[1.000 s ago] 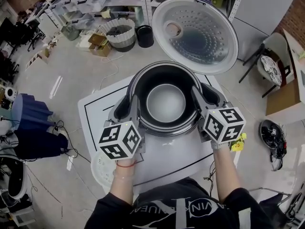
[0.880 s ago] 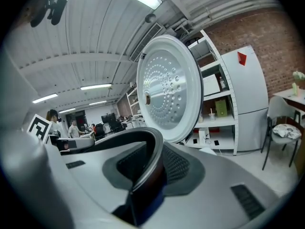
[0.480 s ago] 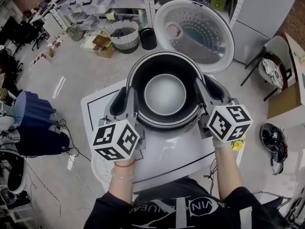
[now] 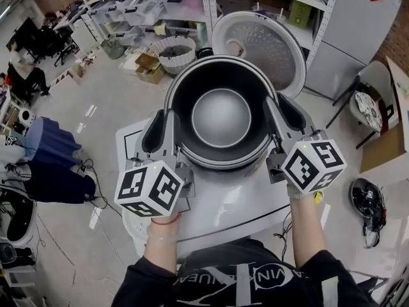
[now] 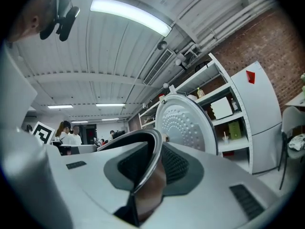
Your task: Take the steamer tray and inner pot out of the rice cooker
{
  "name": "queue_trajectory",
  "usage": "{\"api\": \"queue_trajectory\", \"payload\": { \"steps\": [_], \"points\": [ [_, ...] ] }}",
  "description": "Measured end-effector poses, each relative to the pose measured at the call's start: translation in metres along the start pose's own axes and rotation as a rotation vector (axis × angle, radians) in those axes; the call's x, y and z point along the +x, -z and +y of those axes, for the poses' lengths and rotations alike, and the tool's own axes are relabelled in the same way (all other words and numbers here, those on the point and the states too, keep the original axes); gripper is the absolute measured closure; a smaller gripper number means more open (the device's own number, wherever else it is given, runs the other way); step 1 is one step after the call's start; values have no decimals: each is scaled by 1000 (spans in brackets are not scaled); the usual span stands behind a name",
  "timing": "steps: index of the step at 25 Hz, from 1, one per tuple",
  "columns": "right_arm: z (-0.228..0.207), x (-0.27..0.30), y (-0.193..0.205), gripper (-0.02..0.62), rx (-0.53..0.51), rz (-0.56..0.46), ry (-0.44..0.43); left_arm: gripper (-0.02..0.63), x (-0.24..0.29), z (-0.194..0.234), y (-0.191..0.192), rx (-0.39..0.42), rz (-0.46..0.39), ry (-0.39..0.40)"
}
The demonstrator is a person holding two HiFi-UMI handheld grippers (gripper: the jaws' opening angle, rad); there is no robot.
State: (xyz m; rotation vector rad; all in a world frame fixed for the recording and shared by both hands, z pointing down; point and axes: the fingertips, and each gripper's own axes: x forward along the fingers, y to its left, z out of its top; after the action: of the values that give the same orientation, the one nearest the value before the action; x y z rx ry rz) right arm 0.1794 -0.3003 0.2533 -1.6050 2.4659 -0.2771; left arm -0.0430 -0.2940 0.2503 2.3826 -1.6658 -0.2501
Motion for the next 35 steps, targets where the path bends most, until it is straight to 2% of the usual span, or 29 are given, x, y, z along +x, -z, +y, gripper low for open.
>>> {"api": "queue_trajectory", "payload": {
  "steps": [9, 17, 27, 35],
  "points": [
    [27, -22, -36, 517, -12, -79, -100, 537, -41, -18, -32, -10, -107, -46],
    [56, -40, -48, 517, 3, -119, -174, 545, -82, -23, -54, -20, -201, -86],
    [95, -67, -44, 518, 19, -124, -203, 545, -134, -17, -63, -44, -240, -92],
    [141, -91, -27, 523, 24, -105, -210, 545, -187, 4, -56, -77, -228, -118]
  ]
}}
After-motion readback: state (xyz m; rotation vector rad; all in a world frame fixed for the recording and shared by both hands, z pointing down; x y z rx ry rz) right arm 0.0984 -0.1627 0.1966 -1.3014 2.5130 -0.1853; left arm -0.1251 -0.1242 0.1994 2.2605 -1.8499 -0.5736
